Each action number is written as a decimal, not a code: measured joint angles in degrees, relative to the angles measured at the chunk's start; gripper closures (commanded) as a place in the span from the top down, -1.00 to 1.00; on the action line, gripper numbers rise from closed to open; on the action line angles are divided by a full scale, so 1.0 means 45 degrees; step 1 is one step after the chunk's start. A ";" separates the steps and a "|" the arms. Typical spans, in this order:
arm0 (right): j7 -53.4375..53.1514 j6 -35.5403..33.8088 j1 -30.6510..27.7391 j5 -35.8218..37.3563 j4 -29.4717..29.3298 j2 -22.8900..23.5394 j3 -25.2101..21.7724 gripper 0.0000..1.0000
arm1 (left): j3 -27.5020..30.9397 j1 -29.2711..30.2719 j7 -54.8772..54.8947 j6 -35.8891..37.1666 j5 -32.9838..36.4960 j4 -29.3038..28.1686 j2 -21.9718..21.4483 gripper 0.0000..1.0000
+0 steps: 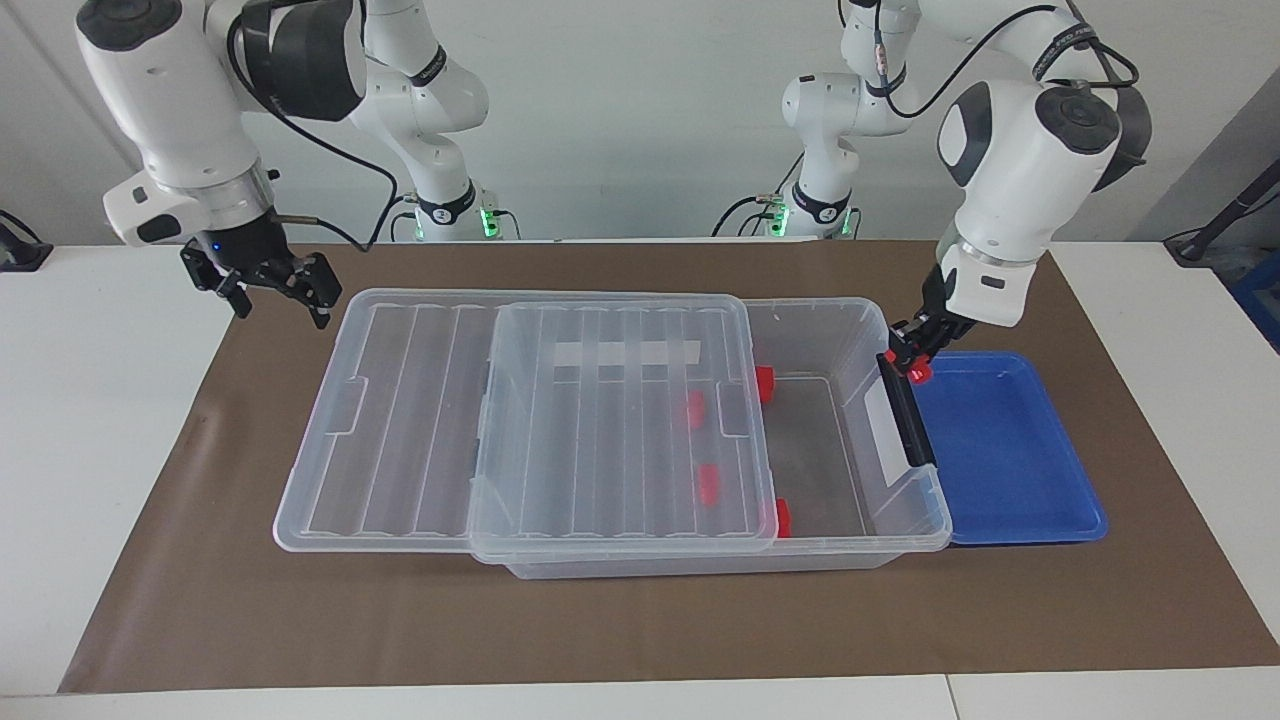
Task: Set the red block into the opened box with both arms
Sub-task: 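Carry the block into the box with the left gripper while the right gripper withdraws, then release the red block in the box and withdraw the left gripper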
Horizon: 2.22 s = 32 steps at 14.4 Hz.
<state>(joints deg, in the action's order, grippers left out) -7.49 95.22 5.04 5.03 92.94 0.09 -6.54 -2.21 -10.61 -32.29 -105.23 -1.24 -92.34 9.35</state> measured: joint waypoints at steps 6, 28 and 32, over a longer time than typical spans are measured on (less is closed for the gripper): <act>0.0000 -0.0388 -0.0036 0.0000 0.0538 -0.0380 -0.0024 1.00 | -0.0020 -0.1258 -0.1104 -0.3980 -0.0007 -0.2733 0.0240 -0.92; 0.0000 -0.0494 -0.0039 -0.0989 0.0519 -0.0386 -0.0059 1.00 | 0.0285 -0.1857 -0.0735 -0.5151 0.0410 -0.3243 0.1930 1.00; 0.0011 -0.0494 -0.0039 -0.0989 0.0519 -0.0386 -0.0062 1.00 | 0.0595 -0.1842 -0.0735 -0.1541 0.0415 -0.1536 0.0577 1.00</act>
<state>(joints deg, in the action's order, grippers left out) -7.44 92.99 4.86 0.58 95.28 -1.64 -6.82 0.47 -18.90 -35.60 -112.17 0.62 -99.25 11.95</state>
